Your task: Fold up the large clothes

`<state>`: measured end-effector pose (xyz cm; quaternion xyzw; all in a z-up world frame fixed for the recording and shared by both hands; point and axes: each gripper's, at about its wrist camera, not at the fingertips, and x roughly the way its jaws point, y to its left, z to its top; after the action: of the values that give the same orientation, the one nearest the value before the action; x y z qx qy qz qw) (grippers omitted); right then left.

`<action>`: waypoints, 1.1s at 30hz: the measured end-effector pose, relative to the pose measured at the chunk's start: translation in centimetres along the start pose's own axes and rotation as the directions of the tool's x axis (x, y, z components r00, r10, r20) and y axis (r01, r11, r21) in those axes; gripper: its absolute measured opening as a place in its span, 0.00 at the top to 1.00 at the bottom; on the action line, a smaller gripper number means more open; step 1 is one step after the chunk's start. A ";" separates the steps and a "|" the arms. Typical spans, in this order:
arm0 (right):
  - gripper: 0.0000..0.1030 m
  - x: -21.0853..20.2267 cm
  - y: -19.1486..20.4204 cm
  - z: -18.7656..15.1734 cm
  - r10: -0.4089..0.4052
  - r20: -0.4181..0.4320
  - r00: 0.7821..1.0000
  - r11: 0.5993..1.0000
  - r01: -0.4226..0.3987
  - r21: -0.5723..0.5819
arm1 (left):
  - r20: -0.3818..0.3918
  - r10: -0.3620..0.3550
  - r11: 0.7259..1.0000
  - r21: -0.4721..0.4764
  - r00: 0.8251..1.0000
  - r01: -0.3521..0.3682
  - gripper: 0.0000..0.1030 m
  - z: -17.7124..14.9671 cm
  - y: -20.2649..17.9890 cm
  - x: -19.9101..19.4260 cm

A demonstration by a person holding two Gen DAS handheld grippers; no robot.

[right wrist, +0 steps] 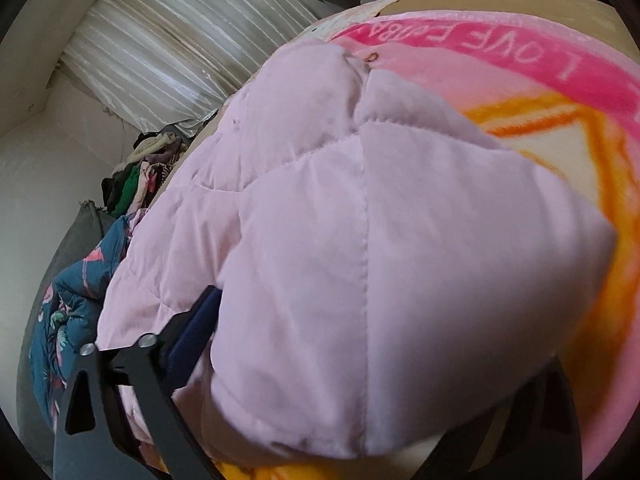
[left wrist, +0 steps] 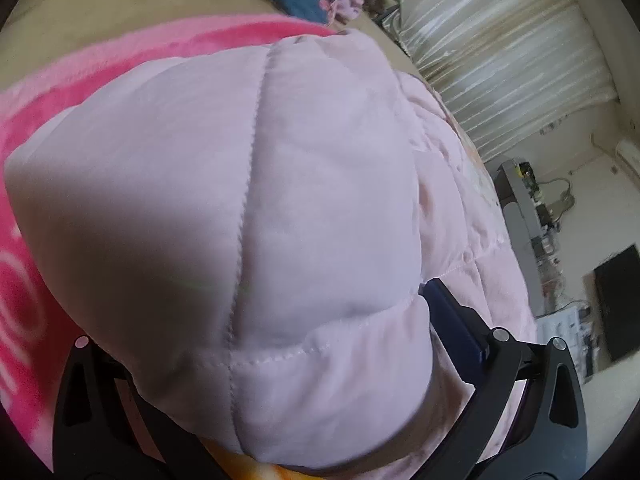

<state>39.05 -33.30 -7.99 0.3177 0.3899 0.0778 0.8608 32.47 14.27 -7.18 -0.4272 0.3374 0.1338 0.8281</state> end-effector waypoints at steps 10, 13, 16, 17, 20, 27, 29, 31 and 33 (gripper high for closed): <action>0.69 -1.1 6.6 1.3 -0.072 0.009 0.997 0.906 0.069 -0.417 | 0.133 0.043 0.929 0.359 0.990 -0.088 0.55 -0.7 -5.6 -2.6; 0.73 -2.2 9.0 1.5 -0.104 0.049 0.993 0.847 0.114 -0.520 | 0.150 0.028 0.897 0.433 0.988 -0.091 0.65 -0.4 -7.5 -3.9; 0.75 -4.3 12.2 1.3 -0.095 0.124 0.988 0.758 0.153 -0.634 | 0.180 0.000 0.862 0.498 0.984 -0.092 0.68 -0.4 -9.3 -6.0; 0.75 -4.9 12.9 1.3 -0.087 0.140 0.986 0.736 0.158 -0.658 | 0.189 -0.008 0.852 0.515 0.982 -0.092 0.69 -0.6 -9.8 -6.6; 0.76 -7.9 15.3 0.3 -0.027 0.159 0.987 0.643 0.138 -0.753 | 0.206 -0.035 0.812 0.576 0.978 -0.092 0.69 -1.2 -11.7 -8.7; 0.76 -12.9 16.0 -2.4 0.051 0.198 0.979 0.532 0.141 -0.835 | 0.212 -0.082 0.757 0.649 0.974 -0.078 0.69 -3.4 -11.9 -13.3; 0.76 -13.5 15.6 -2.9 0.051 0.200 0.979 0.523 0.144 -0.840 | 0.213 -0.081 0.747 0.659 0.974 -0.082 0.69 -3.8 -11.5 -14.0; 0.76 -13.6 15.6 -3.4 0.051 0.201 0.978 0.516 0.146 -0.844 | 0.214 -0.078 0.743 0.664 0.974 -0.086 0.69 -4.1 -11.3 -14.4; 0.76 -13.4 15.7 -3.3 0.050 0.198 0.979 0.516 0.144 -0.844 | 0.214 -0.075 0.739 0.668 0.974 -0.090 0.69 -4.4 -10.8 -15.0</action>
<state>29.29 -24.49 8.24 -0.1509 0.2225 0.2041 0.9413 24.96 5.28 7.75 -0.0796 0.2676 0.0540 0.9587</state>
